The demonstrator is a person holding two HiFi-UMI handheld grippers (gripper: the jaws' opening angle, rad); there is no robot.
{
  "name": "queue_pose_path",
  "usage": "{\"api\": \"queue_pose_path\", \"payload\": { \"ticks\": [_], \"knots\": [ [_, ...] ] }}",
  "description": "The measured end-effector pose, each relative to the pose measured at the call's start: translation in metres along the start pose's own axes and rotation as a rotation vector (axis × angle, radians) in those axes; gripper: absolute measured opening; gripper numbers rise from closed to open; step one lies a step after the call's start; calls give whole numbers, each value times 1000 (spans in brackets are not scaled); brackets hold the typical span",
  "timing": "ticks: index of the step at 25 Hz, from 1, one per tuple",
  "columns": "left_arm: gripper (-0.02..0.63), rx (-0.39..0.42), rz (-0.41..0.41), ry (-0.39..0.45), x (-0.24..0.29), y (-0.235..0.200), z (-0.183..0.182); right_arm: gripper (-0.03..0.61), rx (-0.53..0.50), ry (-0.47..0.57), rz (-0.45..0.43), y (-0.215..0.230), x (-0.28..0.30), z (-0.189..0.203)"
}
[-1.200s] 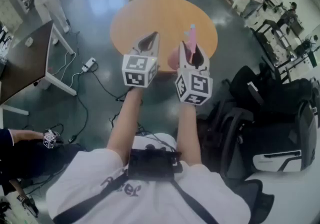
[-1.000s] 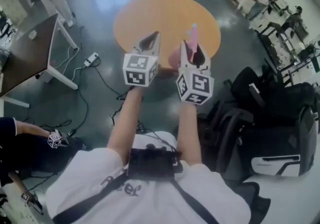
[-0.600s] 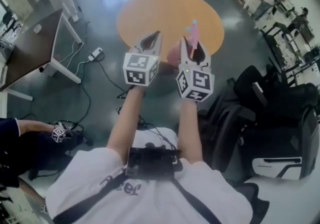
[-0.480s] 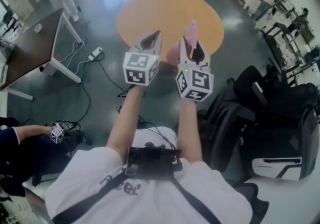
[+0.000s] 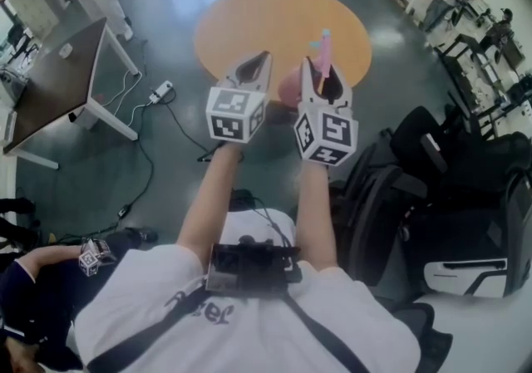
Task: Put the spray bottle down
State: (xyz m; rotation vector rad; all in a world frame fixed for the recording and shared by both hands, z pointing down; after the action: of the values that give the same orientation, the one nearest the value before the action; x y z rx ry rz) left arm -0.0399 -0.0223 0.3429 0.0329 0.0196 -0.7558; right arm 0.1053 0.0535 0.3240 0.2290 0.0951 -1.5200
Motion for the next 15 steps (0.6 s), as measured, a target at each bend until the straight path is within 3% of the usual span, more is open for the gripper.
{"api": "queue_pose_path", "payload": {
  "ticks": [15],
  "knots": [
    [12,-16,-19,4,-5,-11,0,158,3,-10,-37,-16,9,2]
  ]
}}
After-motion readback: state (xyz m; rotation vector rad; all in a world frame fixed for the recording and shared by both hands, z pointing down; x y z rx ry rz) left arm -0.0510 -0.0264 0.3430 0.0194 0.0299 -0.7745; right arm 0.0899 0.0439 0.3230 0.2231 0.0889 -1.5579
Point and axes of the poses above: the fingertips, and each gripper's own axes: x forward along the fingers, y to its right, z out of its underside, the point moved 8 cm from there along -x, backward along the fingers, and after that the axes turned 5 degrees about z, right-handed, at the moved point
